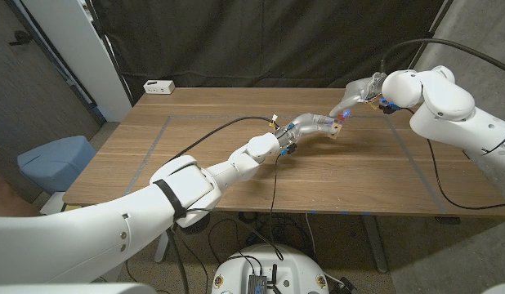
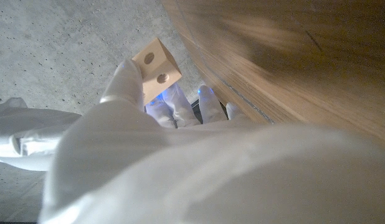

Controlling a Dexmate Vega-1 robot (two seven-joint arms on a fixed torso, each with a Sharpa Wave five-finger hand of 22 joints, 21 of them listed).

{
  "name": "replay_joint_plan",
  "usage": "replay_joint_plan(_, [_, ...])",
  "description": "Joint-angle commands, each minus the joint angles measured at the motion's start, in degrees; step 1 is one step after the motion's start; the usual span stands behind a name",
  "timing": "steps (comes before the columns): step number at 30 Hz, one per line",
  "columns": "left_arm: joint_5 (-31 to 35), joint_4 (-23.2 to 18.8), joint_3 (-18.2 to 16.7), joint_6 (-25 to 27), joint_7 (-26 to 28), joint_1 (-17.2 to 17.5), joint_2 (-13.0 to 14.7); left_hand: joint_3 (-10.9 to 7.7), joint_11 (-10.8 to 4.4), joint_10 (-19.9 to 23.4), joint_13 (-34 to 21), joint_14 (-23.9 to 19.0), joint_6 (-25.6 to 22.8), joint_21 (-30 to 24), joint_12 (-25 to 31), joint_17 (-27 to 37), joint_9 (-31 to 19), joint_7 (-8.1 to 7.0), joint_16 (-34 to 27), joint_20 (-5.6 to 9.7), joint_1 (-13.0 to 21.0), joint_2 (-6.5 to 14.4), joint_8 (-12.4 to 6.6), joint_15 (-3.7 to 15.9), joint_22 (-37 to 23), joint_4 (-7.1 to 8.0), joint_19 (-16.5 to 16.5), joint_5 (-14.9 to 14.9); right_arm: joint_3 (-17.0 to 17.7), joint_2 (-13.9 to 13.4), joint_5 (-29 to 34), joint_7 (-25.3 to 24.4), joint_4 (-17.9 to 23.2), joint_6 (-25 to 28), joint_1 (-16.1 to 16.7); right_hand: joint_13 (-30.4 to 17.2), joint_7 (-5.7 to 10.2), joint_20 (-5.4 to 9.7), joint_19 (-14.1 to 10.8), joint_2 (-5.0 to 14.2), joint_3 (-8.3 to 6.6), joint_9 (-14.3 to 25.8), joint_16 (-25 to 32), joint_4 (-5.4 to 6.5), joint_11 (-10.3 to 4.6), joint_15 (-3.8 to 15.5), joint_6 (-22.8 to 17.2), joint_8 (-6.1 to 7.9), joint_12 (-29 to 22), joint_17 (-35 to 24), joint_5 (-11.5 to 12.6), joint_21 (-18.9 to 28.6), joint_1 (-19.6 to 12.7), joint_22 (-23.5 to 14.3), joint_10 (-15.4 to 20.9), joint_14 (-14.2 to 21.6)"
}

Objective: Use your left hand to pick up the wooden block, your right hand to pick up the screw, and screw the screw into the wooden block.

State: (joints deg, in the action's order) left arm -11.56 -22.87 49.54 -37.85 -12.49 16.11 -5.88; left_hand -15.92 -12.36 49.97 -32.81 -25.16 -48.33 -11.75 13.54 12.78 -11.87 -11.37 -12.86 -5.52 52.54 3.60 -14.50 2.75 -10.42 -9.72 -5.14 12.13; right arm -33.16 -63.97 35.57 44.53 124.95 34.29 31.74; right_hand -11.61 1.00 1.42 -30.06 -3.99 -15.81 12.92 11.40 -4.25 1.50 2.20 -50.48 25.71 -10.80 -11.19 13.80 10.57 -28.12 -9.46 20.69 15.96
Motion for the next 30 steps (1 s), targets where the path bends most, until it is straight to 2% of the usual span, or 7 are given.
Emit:
replay_joint_plan(1, [0.16,-0.10,-0.12,-0.36,0.00,0.10,0.04,-2.00,0.01,0.69,-0.09,-0.52,-2.88,-0.03,0.33,0.08,-0.19,1.38,0.08,-0.15,-0.83,1.98,-0.57,4.73,-0.13,1.56,-0.30,0.21,0.29,-0.63,-1.66,2.16,0.42,0.51,-0.55,-0.32,0.03,-0.36,0.60,0.04,-0.37,0.66,-0.25,-1.05,0.72,0.08,2.99,-0.76,0.12,-0.04,0.43,-0.10,-1.65,-0.23,-1.00,-0.87])
replay_joint_plan(8, [0.13,-0.13,-0.19,-0.33,0.05,0.19,0.02,-2.04,-0.01,0.68,-0.09,-0.53,-2.89,-0.04,0.33,0.05,-0.18,1.32,0.12,-0.12,-0.87,1.88,-0.57,4.76,-0.13,1.50,-0.29,0.22,1.30,-1.39,-4.40,1.62,0.21,-0.85,-0.26,-0.48,-0.07,-0.84,1.66,0.76,-1.06,1.05,-0.42,-2.22,0.86,-0.46,6.55,-1.78,0.26,-0.03,0.07,-0.21,-3.45,-0.22,-2.79,-2.00])
replay_joint_plan(12, [0.16,-0.04,-0.16,-0.20,-0.01,0.12,-0.06,-2.03,-0.01,0.64,-0.09,-0.52,-2.83,-0.04,0.31,0.06,-0.18,1.28,0.12,-0.14,-0.94,1.86,-0.54,4.78,-0.13,1.52,-0.29,0.22,1.86,-1.76,-6.31,1.17,-0.12,-1.79,-0.17,-0.61,-0.10,-1.19,2.37,1.24,-2.11,0.90,-0.59,-3.72,0.56,-0.83,9.04,-2.75,0.30,0.09,-1.00,-0.15,-5.85,-0.21,-4.58,-3.14])
replay_joint_plan(15, [0.15,0.06,-0.13,-0.02,-0.07,-0.01,-0.14,-2.02,-0.01,0.63,-0.07,-0.47,-2.80,-0.04,0.29,0.08,-0.18,1.29,0.12,-0.15,-1.00,1.87,-0.53,4.76,-0.13,1.55,-0.29,0.21,1.89,-2.13,-6.95,1.00,-0.17,-2.46,-0.28,-0.67,0.22,-1.42,3.07,0.87,-2.71,0.81,-0.78,-4.65,0.71,-1.10,10.71,-3.41,0.42,0.12,-1.69,-0.21,-7.24,-0.20,-6.08,-4.22])
replay_joint_plan(17, [0.19,0.15,-0.09,0.09,-0.03,-0.12,-0.19,-2.05,0.00,0.61,-0.07,-0.52,-2.90,-0.04,0.29,0.08,-0.18,1.31,0.10,-0.17,-0.98,1.89,-0.56,4.79,-0.13,1.53,-0.29,0.22,2.00,-2.34,-7.58,1.11,-0.20,-2.74,-0.37,-0.70,0.58,-1.62,3.54,0.55,-3.03,0.81,-0.78,-5.05,0.26,-1.22,12.14,-3.93,0.51,0.10,-2.07,-0.23,-7.99,-0.19,-7.21,-4.77])
replay_joint_plan(21, [0.13,0.30,-0.03,0.31,-0.23,-0.30,-0.31,-2.06,0.00,0.67,-0.07,-0.54,-2.89,-0.04,0.31,0.10,-0.18,1.35,0.09,-0.18,-1.06,1.92,-0.56,4.81,-0.13,1.56,-0.28,0.22,1.96,-2.74,-7.84,0.93,-0.08,-3.10,-0.47,-0.78,1.06,-1.91,4.55,-0.21,-3.45,1.02,-0.89,-5.33,-0.04,-2.11,14.94,-4.81,0.69,-0.01,-2.72,-0.29,-8.92,-0.19,-9.74,-6.40])
replay_joint_plan(30, [0.00,0.49,0.03,0.56,-0.34,-0.52,-0.38,-2.11,0.00,0.67,-0.07,-0.52,-2.92,-0.03,0.32,0.09,-0.18,1.38,0.12,-0.15,-1.14,1.89,-0.56,4.76,-0.13,1.55,-0.26,0.24,1.64,-3.01,-7.63,0.37,-0.07,-3.59,-0.62,-0.84,1.47,-2.17,5.04,-0.59,-4.21,1.24,-0.78,-5.82,-0.52,-1.97,16.65,-5.21,0.51,-0.02,-2.89,-0.21,-10.76,-0.19,-11.12,-7.22])
